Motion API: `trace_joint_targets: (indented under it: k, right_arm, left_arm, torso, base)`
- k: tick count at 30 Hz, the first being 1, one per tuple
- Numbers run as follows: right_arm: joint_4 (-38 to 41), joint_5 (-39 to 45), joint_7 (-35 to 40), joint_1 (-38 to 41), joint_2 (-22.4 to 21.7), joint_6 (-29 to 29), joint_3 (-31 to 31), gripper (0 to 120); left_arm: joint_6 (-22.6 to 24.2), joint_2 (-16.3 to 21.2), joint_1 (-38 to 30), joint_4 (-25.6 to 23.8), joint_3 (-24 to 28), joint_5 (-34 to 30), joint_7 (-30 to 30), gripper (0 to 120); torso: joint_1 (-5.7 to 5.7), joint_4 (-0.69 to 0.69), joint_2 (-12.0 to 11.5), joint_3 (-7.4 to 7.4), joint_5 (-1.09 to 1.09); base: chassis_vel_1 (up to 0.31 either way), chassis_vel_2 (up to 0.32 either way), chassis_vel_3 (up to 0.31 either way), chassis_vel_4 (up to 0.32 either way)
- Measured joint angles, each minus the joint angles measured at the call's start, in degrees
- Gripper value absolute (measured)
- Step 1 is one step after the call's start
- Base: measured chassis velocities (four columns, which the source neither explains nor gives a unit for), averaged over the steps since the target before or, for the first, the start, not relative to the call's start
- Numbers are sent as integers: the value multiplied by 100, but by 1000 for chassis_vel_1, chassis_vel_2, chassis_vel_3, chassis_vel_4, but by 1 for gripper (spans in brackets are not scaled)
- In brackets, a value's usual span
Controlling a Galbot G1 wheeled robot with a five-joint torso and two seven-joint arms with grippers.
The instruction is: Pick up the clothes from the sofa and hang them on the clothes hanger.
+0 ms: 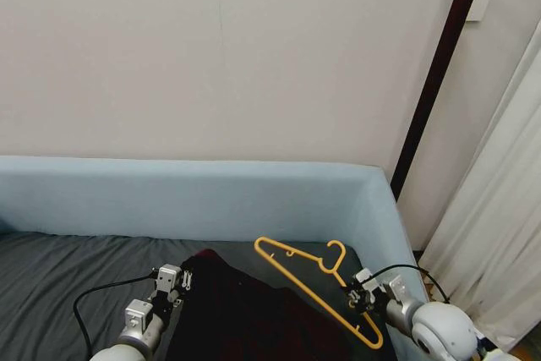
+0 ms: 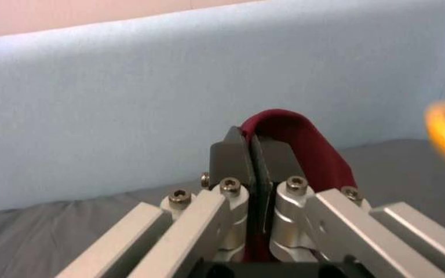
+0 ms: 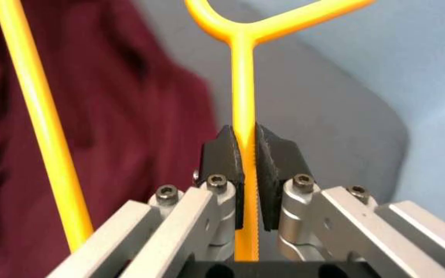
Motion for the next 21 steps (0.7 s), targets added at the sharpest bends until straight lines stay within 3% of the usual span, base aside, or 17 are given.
trace_joint_targets:
  k: [4,10,21]
  right_arm:
    - [271,-602,-124,-201,-51,102,-261,4]
    - [402,-1443,268,-259,158,227,-917,4]
    - [477,-1868,1158,-202,345,23,-1583,4]
  left_arm:
    - [5,29,-7,-39,-8,-25,0,0]
    - [7,25,92,-182,-9,-11,0,0]
    - [6,56,154,-353,12,-9,1,0]
  torso:
    - [0,0,0,0,2]
    - [0,1,0,0,0]
    - [0,0,0,1,1]
  base:
    - [0,0,0,0]
    - [0,0,0,0]
    - [0,0,0,0]
